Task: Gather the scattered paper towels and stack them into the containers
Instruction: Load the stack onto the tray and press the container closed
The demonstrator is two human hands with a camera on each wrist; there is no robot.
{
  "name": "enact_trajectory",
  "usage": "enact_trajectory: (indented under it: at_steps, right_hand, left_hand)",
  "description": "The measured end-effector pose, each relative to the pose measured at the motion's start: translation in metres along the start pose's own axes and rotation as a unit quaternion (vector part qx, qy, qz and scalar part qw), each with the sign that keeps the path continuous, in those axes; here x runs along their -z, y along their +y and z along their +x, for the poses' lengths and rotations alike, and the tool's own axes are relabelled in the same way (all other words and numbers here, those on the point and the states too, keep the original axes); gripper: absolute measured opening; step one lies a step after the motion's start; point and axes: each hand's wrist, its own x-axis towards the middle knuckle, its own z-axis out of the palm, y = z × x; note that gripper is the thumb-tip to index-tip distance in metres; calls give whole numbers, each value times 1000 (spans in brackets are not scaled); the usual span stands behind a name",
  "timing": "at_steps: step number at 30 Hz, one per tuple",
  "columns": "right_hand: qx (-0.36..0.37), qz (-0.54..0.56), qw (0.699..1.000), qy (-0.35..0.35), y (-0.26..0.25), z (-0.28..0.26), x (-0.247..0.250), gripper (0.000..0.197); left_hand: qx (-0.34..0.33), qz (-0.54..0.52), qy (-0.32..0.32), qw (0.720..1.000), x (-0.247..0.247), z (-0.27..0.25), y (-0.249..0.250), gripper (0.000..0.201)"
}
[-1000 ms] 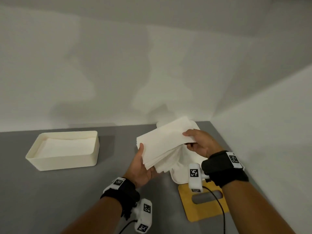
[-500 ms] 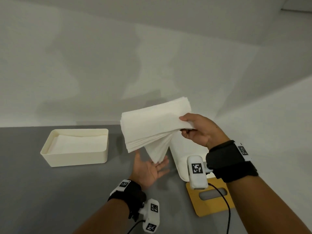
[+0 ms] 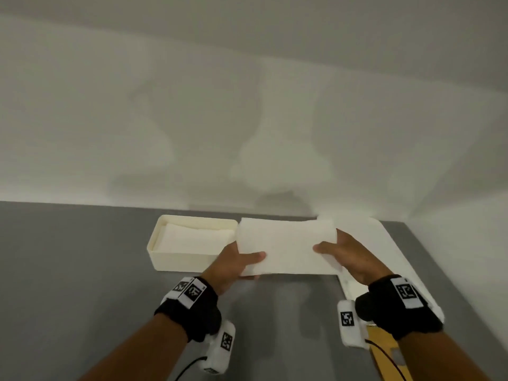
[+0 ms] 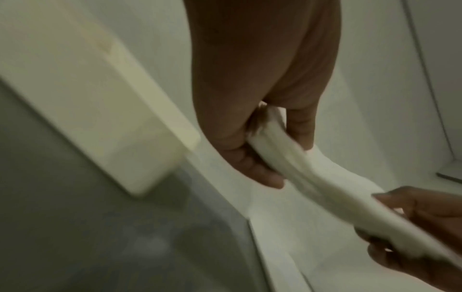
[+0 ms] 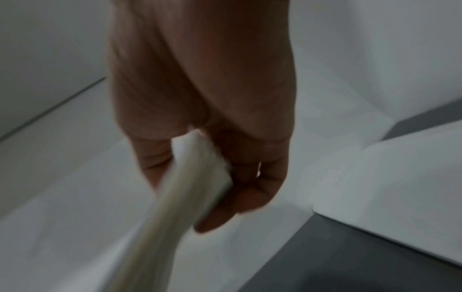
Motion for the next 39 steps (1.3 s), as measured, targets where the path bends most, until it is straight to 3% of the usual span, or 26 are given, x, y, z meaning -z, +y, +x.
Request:
enact_trajectory:
  at_steps: [2,5,9,14,16,18,23,26,29,33,35,39]
  right_hand:
    - [10,-34,999,-14,-3,11,-35,32]
    - [61,-13,998,30,-14,31,-94,33]
    - [135,-58,987,58,-38,61,-165,25]
    - [139,-169,974,52,-38,96,-204,23]
    - [137,-245,959,37,-33,102,-205,26]
    - [132,-328,935,17,-30,103,-203,33]
    - [178,-445,877,8,-33,104,-194,38]
    - [171,-516,839,-20,-36,106,-189,37]
    - [165,-564,807,-59,-40,109,-193,48]
    - [191,-572,793,-82,-48,113,-213,65]
    - [191,-578,788,-93,-48,114,-221,58]
    - [189,-536,819,-82,-47,116,-220,44]
  left_hand:
    - [-40,67,19,997,37,-8,12,34]
    - [-90,177,124,972,97,-12,24,32]
    - [-121,233,213,941,164,-3,38,32]
    - [-120,348,222,903,215,16,37,29]
    - [-110,454,207,860,225,21,32,25]
    - [-103,551,189,806,231,23,30,37]
    - [-138,675,159,707,221,29,46,40]
    - [-112,782,118,601,207,34,56,44]
    - [-75,834,81,541,191,41,59,50]
    - [-43,856,38,514,167,54,54,41]
    - [-43,851,45,521,161,58,54,38]
    - [-94,846,51,523,158,61,61,50]
